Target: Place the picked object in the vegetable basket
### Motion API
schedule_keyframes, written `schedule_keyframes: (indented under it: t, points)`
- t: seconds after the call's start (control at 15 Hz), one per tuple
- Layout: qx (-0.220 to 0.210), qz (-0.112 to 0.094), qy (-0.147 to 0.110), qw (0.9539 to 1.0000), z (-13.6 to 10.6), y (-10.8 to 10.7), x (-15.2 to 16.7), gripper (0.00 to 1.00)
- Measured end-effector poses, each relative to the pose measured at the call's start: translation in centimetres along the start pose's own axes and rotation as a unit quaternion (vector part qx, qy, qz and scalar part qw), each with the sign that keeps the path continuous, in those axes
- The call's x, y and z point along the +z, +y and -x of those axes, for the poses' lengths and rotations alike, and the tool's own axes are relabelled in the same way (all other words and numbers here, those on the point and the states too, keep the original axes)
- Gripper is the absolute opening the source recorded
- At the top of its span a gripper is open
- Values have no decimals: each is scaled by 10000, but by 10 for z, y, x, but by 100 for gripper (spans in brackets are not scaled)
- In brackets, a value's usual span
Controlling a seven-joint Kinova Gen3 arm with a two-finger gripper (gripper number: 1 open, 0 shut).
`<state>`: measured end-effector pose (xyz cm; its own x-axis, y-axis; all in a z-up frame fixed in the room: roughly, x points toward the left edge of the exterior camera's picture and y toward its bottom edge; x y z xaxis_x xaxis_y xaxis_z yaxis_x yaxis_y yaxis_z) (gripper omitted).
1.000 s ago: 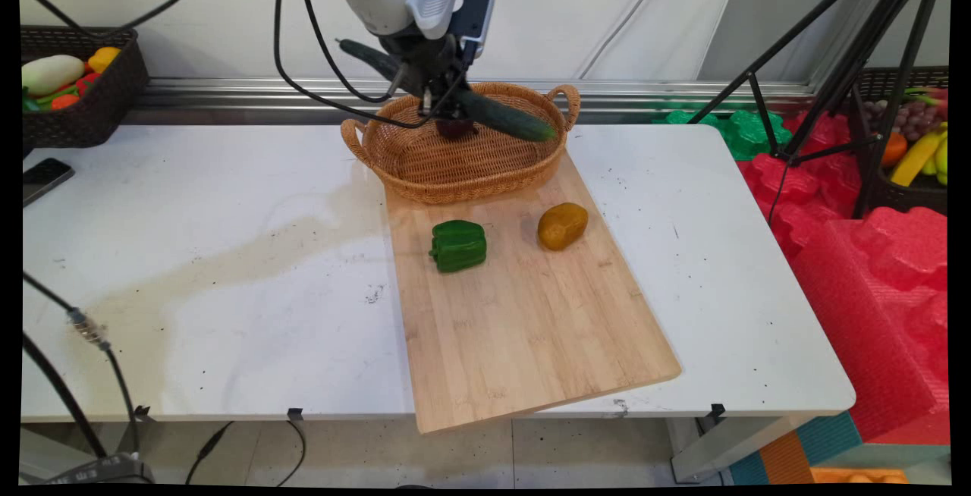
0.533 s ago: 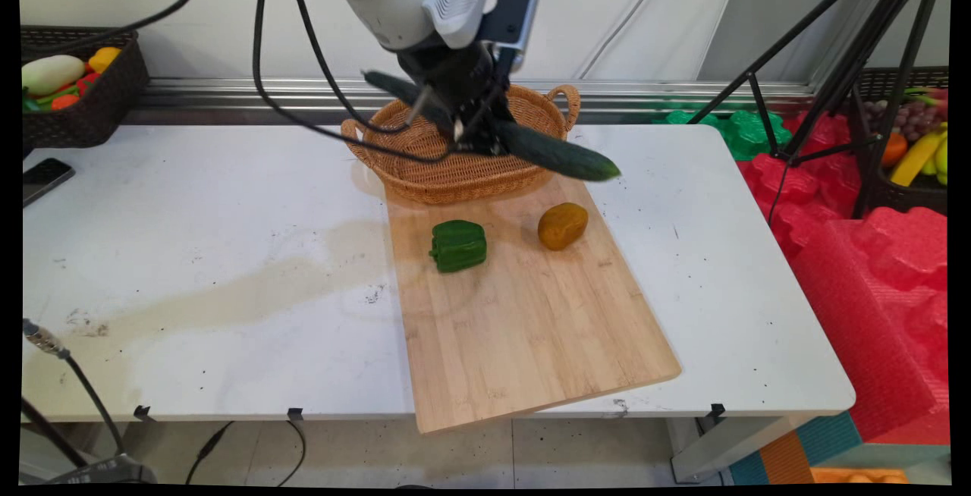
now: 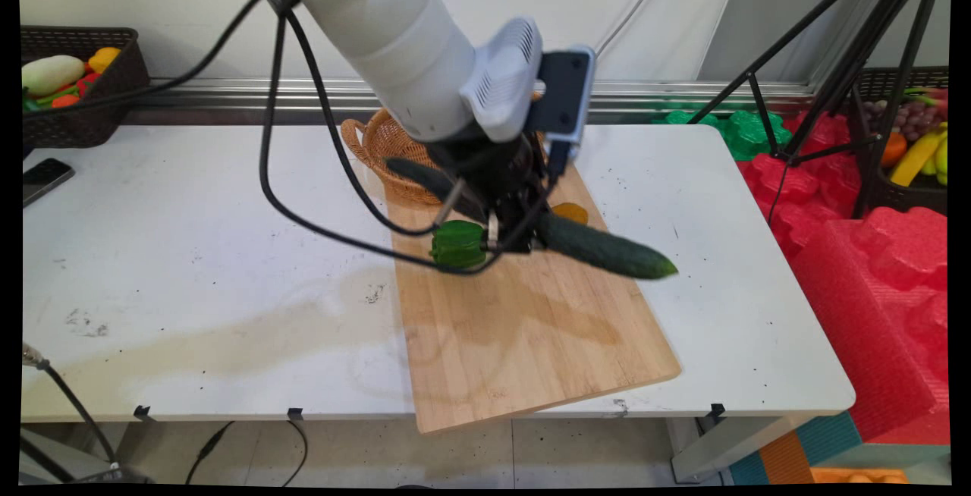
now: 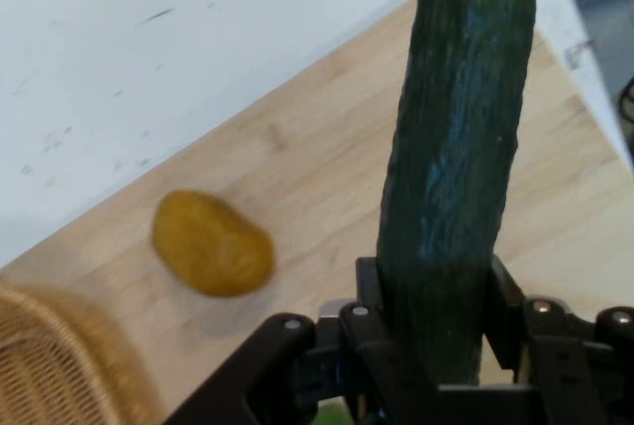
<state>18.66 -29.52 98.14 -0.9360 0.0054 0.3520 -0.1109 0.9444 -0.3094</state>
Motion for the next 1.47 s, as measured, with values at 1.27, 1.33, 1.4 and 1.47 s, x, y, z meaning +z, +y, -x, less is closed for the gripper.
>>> schedule_keyframes:
  t: [1.27,1.33,1.4,1.47]
  points:
    - [872,669,162,9938,-5,-36,148,0]
    - [925,711,169,9930,-3,-39,155,0]
    - [978,759,182,9921,-1,-41,162,0]
    - [1017,798,198,9914,1,-43,167,0]
